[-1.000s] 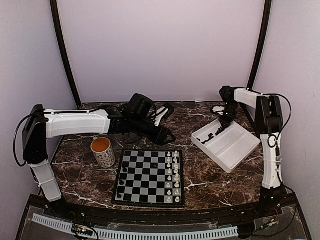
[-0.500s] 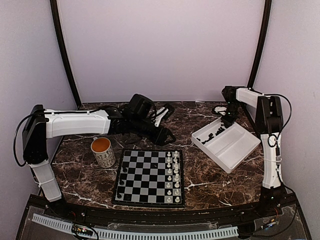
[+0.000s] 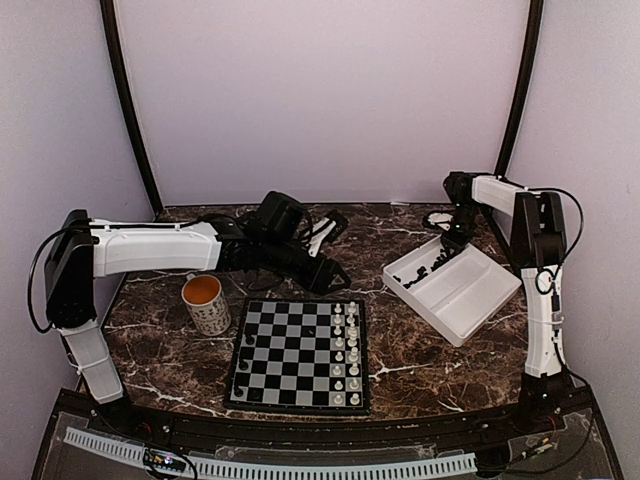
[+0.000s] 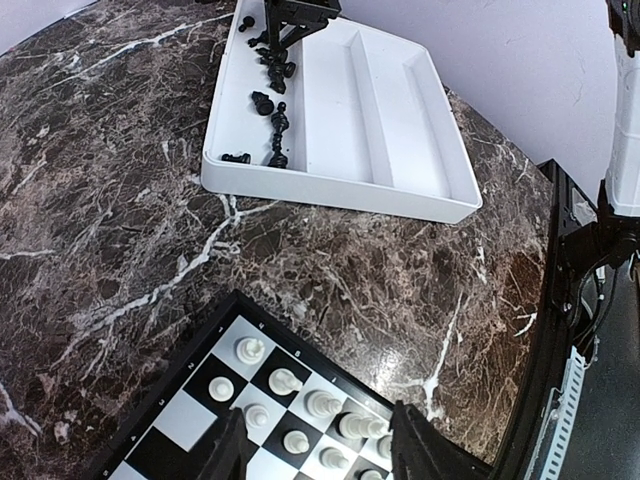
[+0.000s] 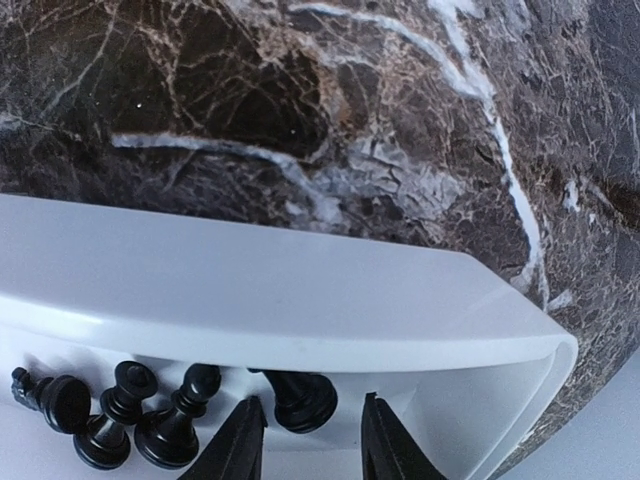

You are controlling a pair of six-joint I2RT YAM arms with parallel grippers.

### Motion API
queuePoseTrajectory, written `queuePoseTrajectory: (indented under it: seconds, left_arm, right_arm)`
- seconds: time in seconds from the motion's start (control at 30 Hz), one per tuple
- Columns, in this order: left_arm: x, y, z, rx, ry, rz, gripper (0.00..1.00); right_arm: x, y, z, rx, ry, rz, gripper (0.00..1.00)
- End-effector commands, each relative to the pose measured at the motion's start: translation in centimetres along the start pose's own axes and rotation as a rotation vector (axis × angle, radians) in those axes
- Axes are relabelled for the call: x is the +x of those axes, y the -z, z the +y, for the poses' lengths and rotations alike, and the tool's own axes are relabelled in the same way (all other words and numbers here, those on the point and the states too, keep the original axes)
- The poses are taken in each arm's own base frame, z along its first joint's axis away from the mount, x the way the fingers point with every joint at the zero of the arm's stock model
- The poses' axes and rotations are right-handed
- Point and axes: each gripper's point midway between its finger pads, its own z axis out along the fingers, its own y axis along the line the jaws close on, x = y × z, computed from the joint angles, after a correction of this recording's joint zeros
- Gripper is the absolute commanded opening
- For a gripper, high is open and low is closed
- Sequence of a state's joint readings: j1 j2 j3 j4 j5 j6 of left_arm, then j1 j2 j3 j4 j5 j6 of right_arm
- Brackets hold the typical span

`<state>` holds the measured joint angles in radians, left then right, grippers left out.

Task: Set up the chess pieces on the board
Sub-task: Pick up the rook from the storage box.

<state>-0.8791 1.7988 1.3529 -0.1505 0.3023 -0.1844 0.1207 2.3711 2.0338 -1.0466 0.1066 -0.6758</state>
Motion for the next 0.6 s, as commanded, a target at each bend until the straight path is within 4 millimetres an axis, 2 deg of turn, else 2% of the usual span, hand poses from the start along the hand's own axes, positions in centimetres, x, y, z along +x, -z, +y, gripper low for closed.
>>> queuePoseTrajectory:
  seconds: [0.0, 0.3, 0.57]
  left_arm:
    - [-1.0, 1.2, -0.9, 0.021, -0.011, -0.039, 0.52]
    - [-0.9, 1.0, -0.9, 0.025, -0.002, -0.035, 0.51]
    - [-0.7, 0.8, -0.8, 0.027, 0.003, -0.03, 0.51]
  right_arm:
    - [-0.4, 0.3, 0.0, -0.01, 0.051, -0.027, 0.36]
    - [-0.8, -1.2, 2.6, -0.159, 0.134, -0.047, 0.35]
    - [-0.1, -2.3, 3.7, -0.216, 0.139, -0.022, 0.25]
